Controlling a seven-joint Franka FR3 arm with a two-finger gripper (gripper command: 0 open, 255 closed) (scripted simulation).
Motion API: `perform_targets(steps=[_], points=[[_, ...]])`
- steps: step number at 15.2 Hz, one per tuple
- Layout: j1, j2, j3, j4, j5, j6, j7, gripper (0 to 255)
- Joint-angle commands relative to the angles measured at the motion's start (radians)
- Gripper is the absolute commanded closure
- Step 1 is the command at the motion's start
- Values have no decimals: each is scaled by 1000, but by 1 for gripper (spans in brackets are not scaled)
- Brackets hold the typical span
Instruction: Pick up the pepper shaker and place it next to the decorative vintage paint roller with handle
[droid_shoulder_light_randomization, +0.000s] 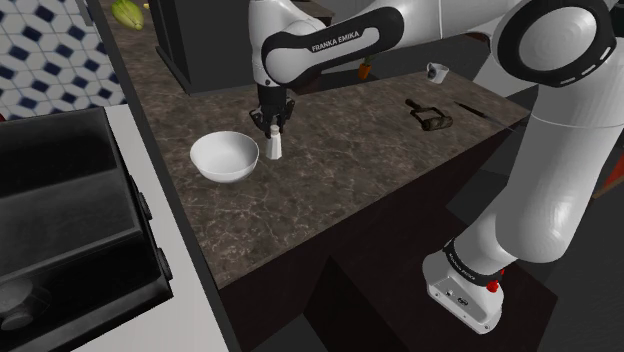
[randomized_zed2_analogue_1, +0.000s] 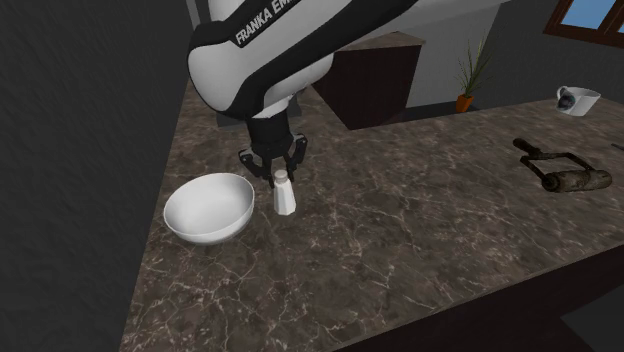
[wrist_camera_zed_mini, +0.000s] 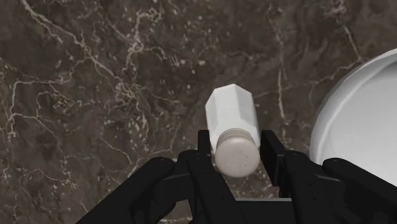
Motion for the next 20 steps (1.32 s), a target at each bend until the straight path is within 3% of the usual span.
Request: perform_targets(steps=[1,5,20], points=[[0,1,0,-1,0,0,0,255],[0,2,0,-1,0,0,0,255],[-1,-59,10,118,27,-175,-28,255]])
